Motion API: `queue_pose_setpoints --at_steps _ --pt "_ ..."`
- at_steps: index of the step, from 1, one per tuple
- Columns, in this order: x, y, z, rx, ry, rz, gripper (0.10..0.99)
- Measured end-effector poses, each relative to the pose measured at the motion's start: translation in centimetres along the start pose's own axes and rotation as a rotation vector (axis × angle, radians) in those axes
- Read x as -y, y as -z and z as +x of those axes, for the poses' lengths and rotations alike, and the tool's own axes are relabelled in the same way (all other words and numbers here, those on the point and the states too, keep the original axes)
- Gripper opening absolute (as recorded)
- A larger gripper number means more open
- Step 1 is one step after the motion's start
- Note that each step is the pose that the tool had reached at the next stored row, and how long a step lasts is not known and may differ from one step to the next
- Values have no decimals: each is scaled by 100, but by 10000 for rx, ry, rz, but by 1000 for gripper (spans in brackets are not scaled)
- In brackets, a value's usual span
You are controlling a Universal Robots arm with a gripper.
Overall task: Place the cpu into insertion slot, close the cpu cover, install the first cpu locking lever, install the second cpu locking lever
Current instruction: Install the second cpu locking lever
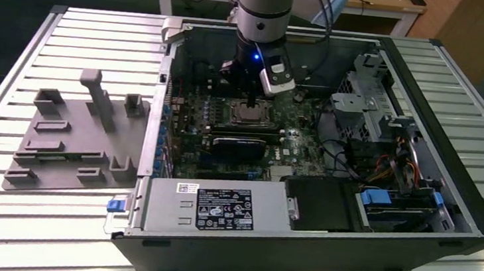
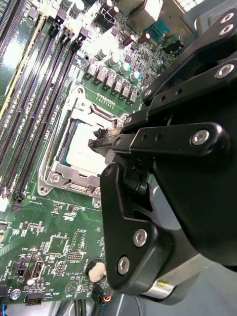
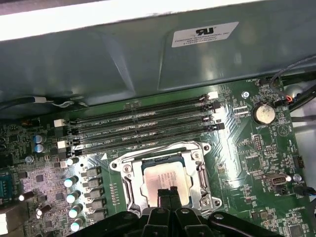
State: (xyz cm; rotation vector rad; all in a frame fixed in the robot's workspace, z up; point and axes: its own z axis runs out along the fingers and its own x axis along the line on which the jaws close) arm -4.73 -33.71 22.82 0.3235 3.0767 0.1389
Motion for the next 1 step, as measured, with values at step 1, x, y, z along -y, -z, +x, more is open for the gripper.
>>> queue_pose_setpoints --at_steps 1 --pt "0 0 0 0 0 1 102"
